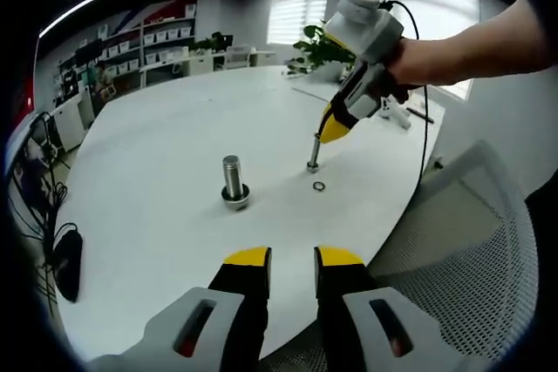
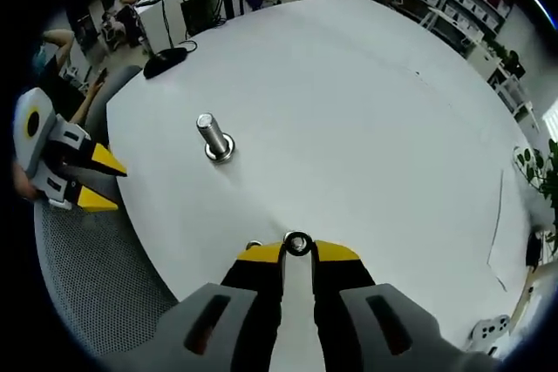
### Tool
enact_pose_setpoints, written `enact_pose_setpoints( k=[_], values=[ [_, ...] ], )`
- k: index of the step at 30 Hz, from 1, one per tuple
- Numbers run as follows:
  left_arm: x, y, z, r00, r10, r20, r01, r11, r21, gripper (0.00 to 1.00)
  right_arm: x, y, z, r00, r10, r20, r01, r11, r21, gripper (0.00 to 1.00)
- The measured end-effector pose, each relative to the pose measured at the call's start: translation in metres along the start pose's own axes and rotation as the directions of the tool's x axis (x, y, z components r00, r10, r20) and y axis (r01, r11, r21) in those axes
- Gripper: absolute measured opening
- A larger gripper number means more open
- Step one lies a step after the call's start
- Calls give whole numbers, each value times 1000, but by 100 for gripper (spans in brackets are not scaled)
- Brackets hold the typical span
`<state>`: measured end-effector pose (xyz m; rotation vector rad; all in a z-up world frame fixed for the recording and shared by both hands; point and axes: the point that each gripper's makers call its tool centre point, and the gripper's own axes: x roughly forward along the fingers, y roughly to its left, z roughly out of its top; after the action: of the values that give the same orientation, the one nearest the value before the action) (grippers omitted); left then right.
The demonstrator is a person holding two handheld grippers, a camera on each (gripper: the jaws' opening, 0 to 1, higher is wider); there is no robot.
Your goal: Place the washer onto the threaded stud by aligning its center hole with the stud, sliding it down to the base, and recovering from edge contact or off-axis alignment until the washer reaches the visible bottom stop.
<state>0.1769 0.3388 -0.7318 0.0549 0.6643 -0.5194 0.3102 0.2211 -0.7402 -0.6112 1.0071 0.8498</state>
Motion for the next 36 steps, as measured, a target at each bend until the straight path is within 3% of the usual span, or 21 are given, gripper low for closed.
enact_pose_setpoints(
  k=[14,28,36],
  values=[
    [1,-1,-1,1000,-4,-5,4,1000,4,17,11,2,-4,999,13,-44,-14,1000,-26,14],
    [1,-1,-1,1000,-7,-5,7,1000,4,17,40,2,-23,992,24,-126,-27,999,-20,14],
    [0,-1,1,1000,-2,2,2,1000,2,17,44,0,-22,992,28,-123,-29,1000,-8,15]
  ],
)
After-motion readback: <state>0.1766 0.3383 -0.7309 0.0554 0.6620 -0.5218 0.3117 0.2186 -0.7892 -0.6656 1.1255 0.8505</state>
